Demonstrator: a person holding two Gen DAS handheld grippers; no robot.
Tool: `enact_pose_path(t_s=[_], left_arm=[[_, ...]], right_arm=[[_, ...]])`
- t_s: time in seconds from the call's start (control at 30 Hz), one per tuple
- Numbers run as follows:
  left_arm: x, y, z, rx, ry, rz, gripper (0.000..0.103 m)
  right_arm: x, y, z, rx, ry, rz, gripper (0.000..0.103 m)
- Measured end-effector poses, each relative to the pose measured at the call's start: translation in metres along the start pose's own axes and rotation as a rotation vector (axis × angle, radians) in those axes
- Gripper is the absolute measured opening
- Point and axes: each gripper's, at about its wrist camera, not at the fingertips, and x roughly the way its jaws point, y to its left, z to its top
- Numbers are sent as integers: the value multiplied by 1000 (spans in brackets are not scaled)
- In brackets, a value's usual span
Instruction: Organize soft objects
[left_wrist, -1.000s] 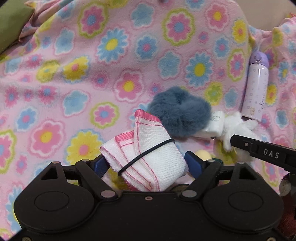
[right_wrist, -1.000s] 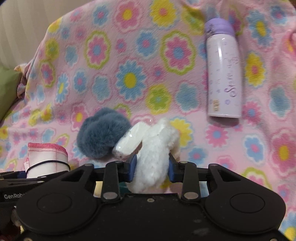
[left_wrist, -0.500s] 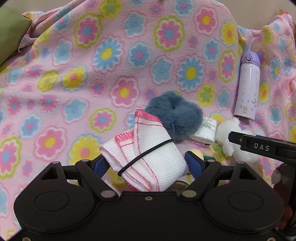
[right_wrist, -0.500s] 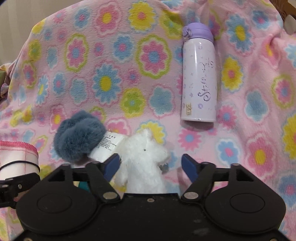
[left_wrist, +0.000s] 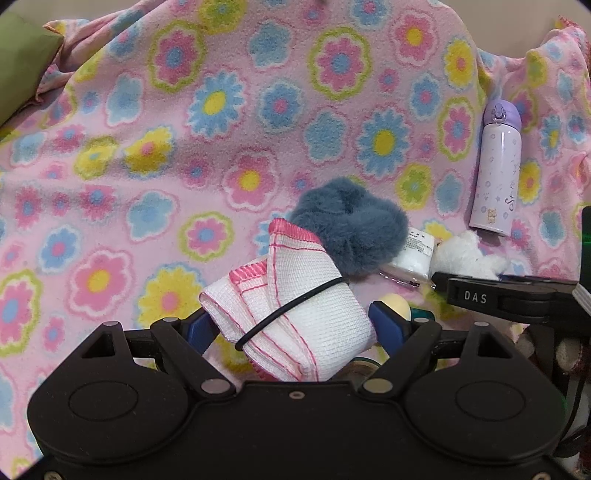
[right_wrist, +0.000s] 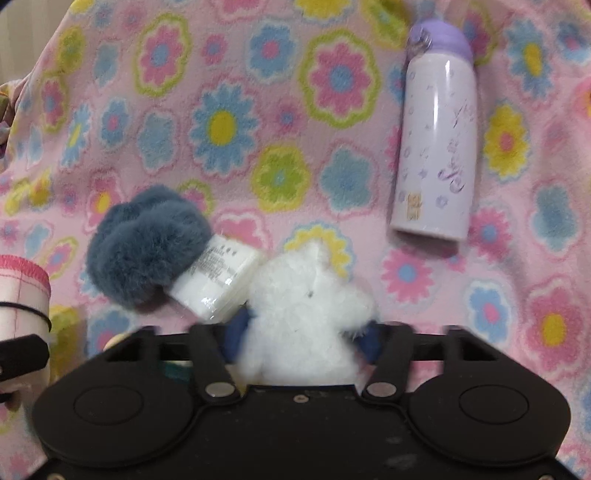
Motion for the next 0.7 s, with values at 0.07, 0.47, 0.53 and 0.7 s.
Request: enact_pose_path(t_s=[0.07, 0.47, 0.53, 0.7], left_arm=[[-3, -1, 0, 2, -6, 0, 81], [-46, -6, -5, 15, -63, -26, 81], [-57, -7, -9, 21, -72, -27, 81], [-90, -6, -22, 25, -96, -44, 81]], right_arm=[[-4, -3, -1, 16, -10, 9, 47], [-83, -19, -1, 105, -144, 56, 47], [-101, -19, -5, 107, -165, 74, 47], [-150, -18, -19, 107, -219, 111, 47]])
